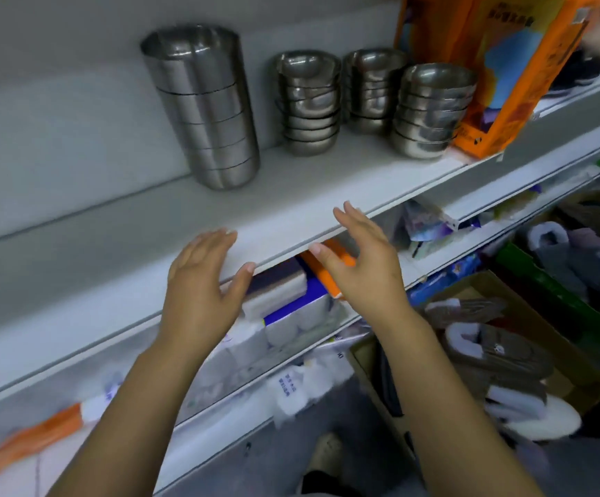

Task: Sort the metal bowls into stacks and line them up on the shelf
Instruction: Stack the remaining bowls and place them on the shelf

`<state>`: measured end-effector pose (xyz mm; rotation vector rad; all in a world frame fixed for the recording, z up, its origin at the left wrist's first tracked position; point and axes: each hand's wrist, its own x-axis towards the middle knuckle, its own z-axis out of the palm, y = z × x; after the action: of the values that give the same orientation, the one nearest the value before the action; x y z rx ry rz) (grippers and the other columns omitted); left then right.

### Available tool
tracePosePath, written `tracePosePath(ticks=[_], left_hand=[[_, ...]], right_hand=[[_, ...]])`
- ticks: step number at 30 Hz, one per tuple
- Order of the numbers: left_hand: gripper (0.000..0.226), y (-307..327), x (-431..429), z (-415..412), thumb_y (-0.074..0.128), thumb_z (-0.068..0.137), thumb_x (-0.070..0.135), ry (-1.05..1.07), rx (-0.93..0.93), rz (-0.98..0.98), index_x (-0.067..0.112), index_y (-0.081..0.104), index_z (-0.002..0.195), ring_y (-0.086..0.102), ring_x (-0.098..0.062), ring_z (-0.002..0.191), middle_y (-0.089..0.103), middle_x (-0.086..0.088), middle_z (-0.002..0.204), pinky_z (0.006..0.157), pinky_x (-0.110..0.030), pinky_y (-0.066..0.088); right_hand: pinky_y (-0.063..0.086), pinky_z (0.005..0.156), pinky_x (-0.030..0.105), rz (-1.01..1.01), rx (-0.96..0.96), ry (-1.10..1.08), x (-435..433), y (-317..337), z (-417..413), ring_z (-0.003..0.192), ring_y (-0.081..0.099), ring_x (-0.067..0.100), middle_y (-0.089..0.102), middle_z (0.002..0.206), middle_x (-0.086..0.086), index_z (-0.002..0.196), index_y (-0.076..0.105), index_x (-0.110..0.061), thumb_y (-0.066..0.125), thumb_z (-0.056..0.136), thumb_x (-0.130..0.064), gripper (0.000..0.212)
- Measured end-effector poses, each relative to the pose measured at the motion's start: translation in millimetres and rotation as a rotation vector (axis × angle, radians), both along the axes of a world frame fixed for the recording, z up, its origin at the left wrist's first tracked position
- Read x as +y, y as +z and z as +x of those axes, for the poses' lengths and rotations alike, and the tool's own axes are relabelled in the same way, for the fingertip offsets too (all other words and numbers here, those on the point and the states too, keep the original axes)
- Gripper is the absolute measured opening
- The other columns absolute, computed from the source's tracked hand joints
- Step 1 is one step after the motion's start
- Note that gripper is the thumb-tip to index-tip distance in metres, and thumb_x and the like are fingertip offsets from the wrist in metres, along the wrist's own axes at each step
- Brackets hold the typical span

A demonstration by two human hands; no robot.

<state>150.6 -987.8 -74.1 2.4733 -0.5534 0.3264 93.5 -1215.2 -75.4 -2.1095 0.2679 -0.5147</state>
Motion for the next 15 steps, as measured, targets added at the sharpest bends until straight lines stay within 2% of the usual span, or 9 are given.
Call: tracePosePath(ticks=[4,8,10,13,15], left_hand=[[0.055,0.4,92.1,-50.6,0.056,0.094,0.046,0.158,-0.010,-0.023,0.010,0.063,0.135,0.051,-0.034,0.137,0.061,-0.013,0.142,0.114,-0.052,0.039],[0.053,-3.3,182.6,-118.1,0.058,0.093,0.042,0.336,0.039,-0.058,0.011,0.062,0.136,0.045,-0.030,0.143,0.059,-0.010,0.144,0.117,-0.050,0.036],[0.053,-4.7,225.9,-152.8,0.059,0.092,0.041,0.430,0.045,-0.067,0.011,0.062,0.135,0.046,-0.030,0.141,0.060,-0.010,0.143,0.117,-0.049,0.037],[0.054,-1.8,280.2,-192.0,0.059,0.091,0.039,0.557,0.047,-0.088,0.008,0.062,0.135,0.050,-0.034,0.136,0.061,-0.012,0.141,0.114,-0.050,0.039],[0.053,3.1,315.5,-211.6,0.059,0.092,0.039,0.640,0.025,-0.086,0.009,0.061,0.135,0.052,-0.035,0.134,0.062,-0.013,0.140,0.112,-0.051,0.041]], right_hand=[[0.029,0.119,0.023,-0.020,-0.021,0.168,94.9,4.1,-13.3,0.146,0.036,0.011,0.045,0.156,-0.001,0.143,0.057,-0.017,0.077,0.088,-0.037,0.062],[0.021,0.114,0.013,-0.043,0.017,0.356,189.5,0.6,-42.5,0.146,0.031,0.006,0.041,0.158,-0.008,0.145,0.054,-0.023,0.073,0.090,-0.040,0.061],[0.018,0.113,0.010,-0.061,0.019,0.441,231.0,-0.7,-58.0,0.147,0.030,0.007,0.041,0.158,-0.007,0.145,0.054,-0.023,0.072,0.091,-0.039,0.059],[0.012,0.107,-0.001,-0.085,0.008,0.534,282.2,0.5,-72.2,0.146,0.034,0.011,0.045,0.156,-0.004,0.142,0.057,-0.020,0.074,0.090,-0.037,0.057],[0.010,0.106,-0.003,-0.113,-0.006,0.598,316.4,5.1,-75.9,0.146,0.035,0.012,0.046,0.155,-0.004,0.141,0.058,-0.020,0.074,0.090,-0.038,0.056]])
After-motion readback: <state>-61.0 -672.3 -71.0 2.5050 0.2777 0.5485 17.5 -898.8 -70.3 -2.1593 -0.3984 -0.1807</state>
